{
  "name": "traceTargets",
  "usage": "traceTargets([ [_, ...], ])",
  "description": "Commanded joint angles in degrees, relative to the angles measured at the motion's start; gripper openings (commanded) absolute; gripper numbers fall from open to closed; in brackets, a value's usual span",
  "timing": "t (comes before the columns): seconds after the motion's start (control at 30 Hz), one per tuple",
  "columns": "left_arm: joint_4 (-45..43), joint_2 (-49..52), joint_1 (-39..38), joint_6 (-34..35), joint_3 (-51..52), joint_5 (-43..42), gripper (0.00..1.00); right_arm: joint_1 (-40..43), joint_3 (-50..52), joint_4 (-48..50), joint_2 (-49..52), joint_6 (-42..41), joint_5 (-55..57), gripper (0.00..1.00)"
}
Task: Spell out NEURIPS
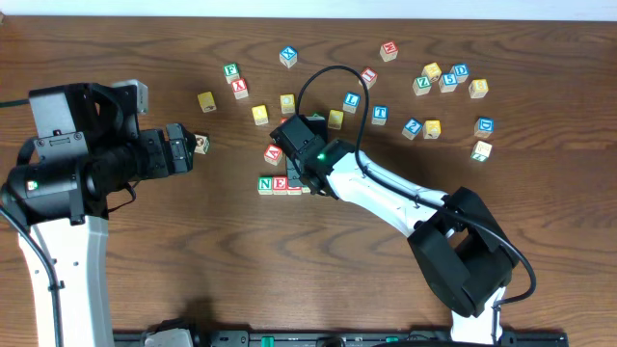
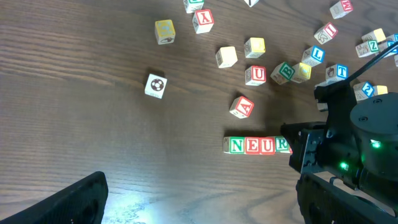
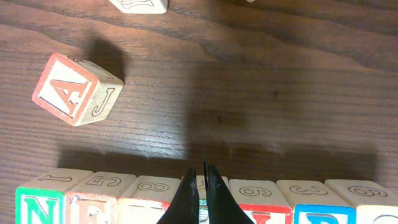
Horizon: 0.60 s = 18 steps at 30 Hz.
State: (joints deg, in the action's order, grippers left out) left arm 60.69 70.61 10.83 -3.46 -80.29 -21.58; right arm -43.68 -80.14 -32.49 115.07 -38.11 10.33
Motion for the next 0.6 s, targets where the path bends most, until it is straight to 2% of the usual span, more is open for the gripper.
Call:
traceTargets([
  [0.0, 0.1, -0.2, 0.2, -0.6, -0.9, -0.4, 0.95, 0.2, 0.0, -0.5, 0.4, -0.9, 1.3, 0.01],
  [0.57, 0.1, -0.2, 0.2, -0.6, -0.9, -0.4, 0.95, 0.1, 0.0, -2.1, 0.4, -1.3, -0.5, 0.01],
])
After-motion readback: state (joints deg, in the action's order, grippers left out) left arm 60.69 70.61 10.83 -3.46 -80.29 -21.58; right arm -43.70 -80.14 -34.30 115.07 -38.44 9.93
